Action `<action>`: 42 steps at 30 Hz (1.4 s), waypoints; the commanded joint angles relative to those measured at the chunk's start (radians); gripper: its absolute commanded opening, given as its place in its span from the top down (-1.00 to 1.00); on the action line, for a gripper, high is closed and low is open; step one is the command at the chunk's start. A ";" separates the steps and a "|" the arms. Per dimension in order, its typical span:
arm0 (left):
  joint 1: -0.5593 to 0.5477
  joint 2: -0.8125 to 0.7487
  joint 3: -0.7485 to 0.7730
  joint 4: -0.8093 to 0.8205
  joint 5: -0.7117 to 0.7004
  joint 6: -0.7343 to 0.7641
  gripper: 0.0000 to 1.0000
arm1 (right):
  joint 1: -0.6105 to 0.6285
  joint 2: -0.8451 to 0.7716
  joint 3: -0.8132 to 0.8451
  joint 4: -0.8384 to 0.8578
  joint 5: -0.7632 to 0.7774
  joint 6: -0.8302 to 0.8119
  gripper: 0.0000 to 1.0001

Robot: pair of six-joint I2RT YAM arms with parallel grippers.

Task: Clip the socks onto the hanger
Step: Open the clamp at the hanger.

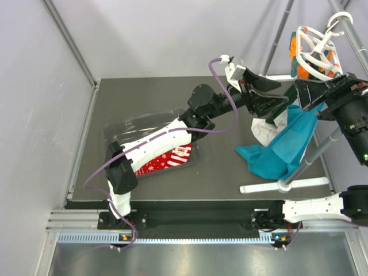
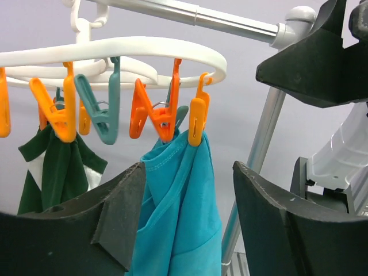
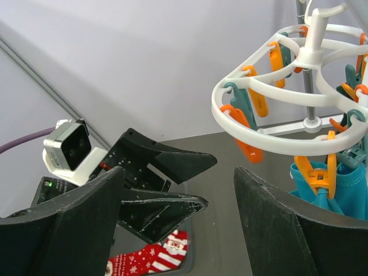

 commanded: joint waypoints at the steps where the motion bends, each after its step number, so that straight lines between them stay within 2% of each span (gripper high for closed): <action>1: 0.000 0.028 0.042 0.118 0.005 -0.014 -0.36 | -0.009 0.001 -0.002 -0.009 0.004 0.016 -0.53; 7: -0.023 0.057 0.070 0.115 -0.076 0.029 -0.38 | -0.007 -0.002 -0.002 0.005 0.036 0.008 -0.51; 10: -0.043 0.063 0.071 0.131 -0.125 0.101 -0.38 | -0.009 0.001 -0.001 0.008 0.054 0.007 -0.49; 21: -0.081 0.128 0.159 0.140 -0.196 0.210 -0.21 | -0.007 0.016 -0.004 0.008 0.079 -0.013 -0.50; 29: -0.121 0.137 0.123 0.203 -0.306 0.298 0.01 | -0.007 0.012 -0.010 0.017 0.105 -0.039 -0.50; 35: -0.135 0.154 0.128 0.223 -0.378 0.354 0.05 | -0.009 0.006 -0.010 0.031 0.108 -0.056 -0.51; 42: -0.138 0.188 0.142 0.250 -0.383 0.381 0.10 | -0.007 -0.007 -0.022 0.045 0.105 -0.072 -0.52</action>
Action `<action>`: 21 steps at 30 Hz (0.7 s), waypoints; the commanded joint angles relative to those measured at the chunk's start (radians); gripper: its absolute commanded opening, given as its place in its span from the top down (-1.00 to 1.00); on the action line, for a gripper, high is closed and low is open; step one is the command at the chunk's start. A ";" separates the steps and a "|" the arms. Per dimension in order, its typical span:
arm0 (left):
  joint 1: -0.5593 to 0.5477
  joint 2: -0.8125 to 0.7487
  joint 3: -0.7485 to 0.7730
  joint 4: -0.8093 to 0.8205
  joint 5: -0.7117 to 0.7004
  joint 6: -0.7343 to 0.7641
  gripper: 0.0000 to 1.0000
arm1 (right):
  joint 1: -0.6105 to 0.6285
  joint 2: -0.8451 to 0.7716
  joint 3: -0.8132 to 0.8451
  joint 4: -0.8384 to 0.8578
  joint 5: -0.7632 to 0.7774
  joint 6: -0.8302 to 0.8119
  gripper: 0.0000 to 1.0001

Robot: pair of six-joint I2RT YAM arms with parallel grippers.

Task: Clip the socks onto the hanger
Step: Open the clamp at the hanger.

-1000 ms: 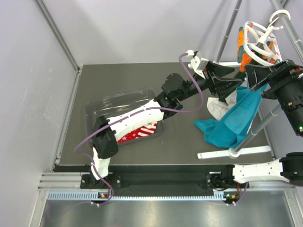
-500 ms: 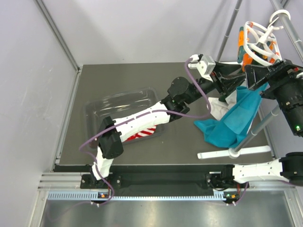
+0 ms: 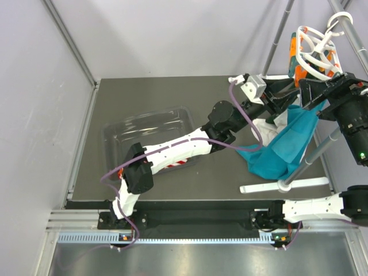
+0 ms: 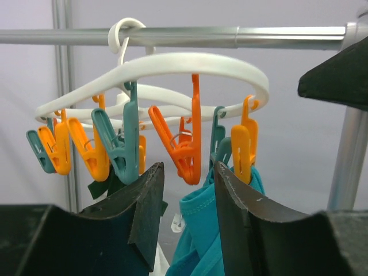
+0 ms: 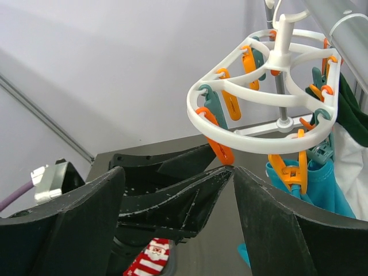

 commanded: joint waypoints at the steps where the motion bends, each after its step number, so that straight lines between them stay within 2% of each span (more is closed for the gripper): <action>1: -0.002 0.025 0.044 0.068 -0.019 0.035 0.10 | -0.009 -0.010 -0.013 0.033 0.017 -0.030 -0.52; 9: -0.004 0.079 0.122 0.053 -0.020 0.039 0.13 | -0.007 -0.001 -0.019 0.035 0.063 -0.056 -0.52; 21: -0.011 0.067 0.142 0.046 -0.014 0.070 0.18 | -0.009 0.006 -0.053 0.035 0.090 -0.055 -0.52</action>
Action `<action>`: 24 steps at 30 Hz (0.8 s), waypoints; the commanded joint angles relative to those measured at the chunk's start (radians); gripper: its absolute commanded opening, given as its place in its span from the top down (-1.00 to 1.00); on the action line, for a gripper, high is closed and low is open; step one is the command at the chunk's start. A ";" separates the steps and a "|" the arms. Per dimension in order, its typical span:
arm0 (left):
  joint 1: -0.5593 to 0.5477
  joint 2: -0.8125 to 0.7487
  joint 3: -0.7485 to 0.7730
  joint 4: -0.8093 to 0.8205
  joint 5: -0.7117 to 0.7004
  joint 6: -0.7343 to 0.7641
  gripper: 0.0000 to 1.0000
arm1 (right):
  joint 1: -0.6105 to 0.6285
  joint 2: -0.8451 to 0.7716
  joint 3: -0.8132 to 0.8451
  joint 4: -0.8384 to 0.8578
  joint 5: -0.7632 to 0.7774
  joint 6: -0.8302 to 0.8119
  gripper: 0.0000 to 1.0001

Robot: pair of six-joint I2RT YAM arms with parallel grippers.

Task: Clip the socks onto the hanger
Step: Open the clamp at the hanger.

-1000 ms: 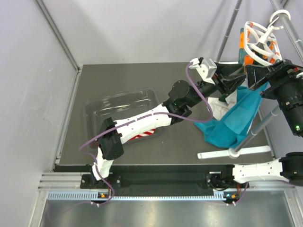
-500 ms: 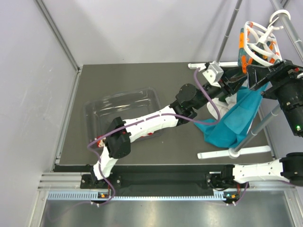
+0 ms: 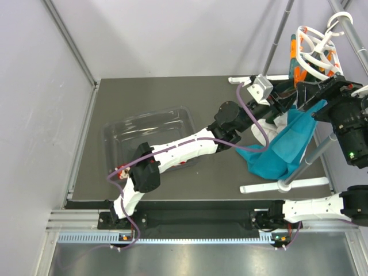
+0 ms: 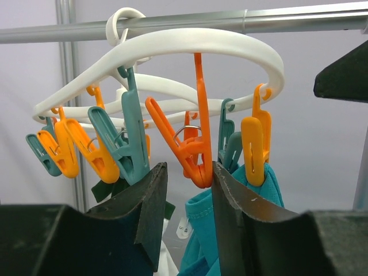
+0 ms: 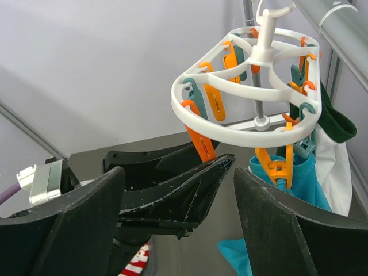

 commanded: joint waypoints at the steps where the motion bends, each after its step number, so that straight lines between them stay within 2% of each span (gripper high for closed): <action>1: -0.007 -0.020 0.058 0.029 0.003 0.026 0.21 | -0.007 0.012 -0.007 0.024 0.033 -0.010 -0.52; 4: -0.008 -0.019 0.068 0.025 -0.001 0.035 0.36 | -0.007 0.017 -0.012 0.024 0.066 -0.009 -0.52; 5: -0.009 -0.020 0.068 0.027 -0.001 0.039 0.48 | -0.009 0.015 -0.014 0.025 0.080 -0.009 -0.51; 6: -0.012 -0.022 0.068 0.025 -0.001 0.042 0.48 | -0.007 0.015 -0.014 0.025 0.094 -0.009 -0.50; 7: -0.016 -0.025 0.069 0.025 -0.045 0.047 0.82 | -0.007 0.012 -0.014 0.030 0.106 -0.009 -0.50; 8: -0.021 -0.026 0.069 0.019 -0.057 0.080 0.99 | -0.009 0.009 -0.017 0.036 0.109 -0.007 -0.48; 17: -0.102 -0.065 0.004 -0.002 -0.174 0.355 1.00 | -0.009 0.028 -0.009 0.076 0.139 -0.001 -0.44; 24: -0.176 -0.069 -0.049 0.117 -0.313 0.594 1.00 | -0.009 -0.020 -0.067 0.076 0.140 0.124 -0.23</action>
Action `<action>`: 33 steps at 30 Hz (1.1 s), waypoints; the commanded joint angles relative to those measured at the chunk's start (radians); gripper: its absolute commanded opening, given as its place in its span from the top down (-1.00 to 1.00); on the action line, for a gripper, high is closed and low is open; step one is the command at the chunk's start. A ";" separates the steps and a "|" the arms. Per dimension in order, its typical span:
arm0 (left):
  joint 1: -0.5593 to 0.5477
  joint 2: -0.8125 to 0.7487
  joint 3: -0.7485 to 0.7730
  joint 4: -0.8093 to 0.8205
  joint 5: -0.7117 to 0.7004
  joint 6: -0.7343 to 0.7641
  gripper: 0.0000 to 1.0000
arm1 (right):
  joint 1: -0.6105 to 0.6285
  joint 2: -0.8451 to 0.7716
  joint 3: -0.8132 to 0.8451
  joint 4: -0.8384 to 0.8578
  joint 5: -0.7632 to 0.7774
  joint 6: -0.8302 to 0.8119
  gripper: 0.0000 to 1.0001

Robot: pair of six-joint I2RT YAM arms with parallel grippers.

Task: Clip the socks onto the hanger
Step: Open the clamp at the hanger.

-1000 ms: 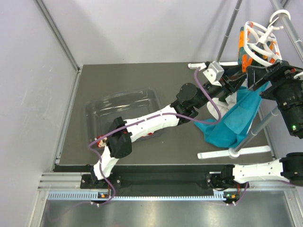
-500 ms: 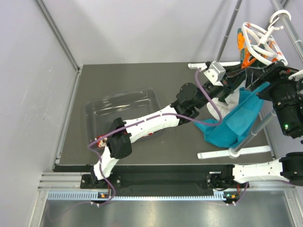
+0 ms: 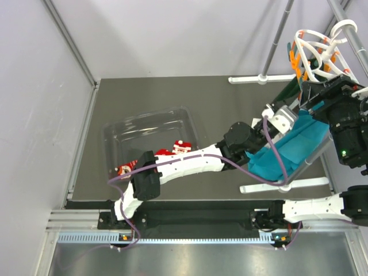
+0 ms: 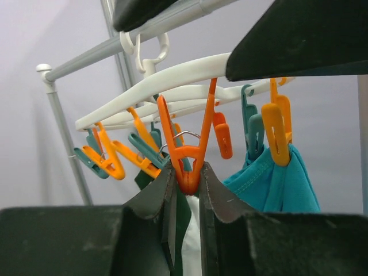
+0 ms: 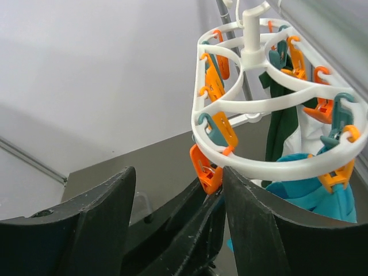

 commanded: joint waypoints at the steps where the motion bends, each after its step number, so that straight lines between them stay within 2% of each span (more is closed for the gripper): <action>1: -0.036 -0.055 -0.016 0.112 -0.085 0.187 1.00 | -0.009 -0.026 -0.037 0.017 0.012 0.072 -0.23; 6: -0.043 -0.066 -0.045 0.150 -0.097 0.245 1.00 | -0.007 -0.020 -0.003 -0.135 -0.020 0.220 -0.28; 11: -0.051 -0.069 -0.054 0.183 -0.087 0.311 1.00 | -0.007 -0.011 0.009 -0.209 -0.029 0.280 -0.29; 21: -0.054 -0.062 -0.052 0.213 -0.051 0.405 1.00 | -0.007 0.011 0.039 -0.229 0.006 0.303 -0.27; 23: -0.056 -0.049 -0.043 0.218 -0.047 0.443 1.00 | -0.007 0.017 0.046 -0.221 0.033 0.291 -0.24; 27: -0.062 -0.034 -0.034 0.230 -0.037 0.486 1.00 | -0.007 0.028 0.011 -0.073 0.073 0.193 -0.24; 33: -0.073 -0.019 -0.028 0.243 -0.021 0.532 1.00 | -0.007 0.029 -0.005 0.035 0.121 0.104 -0.19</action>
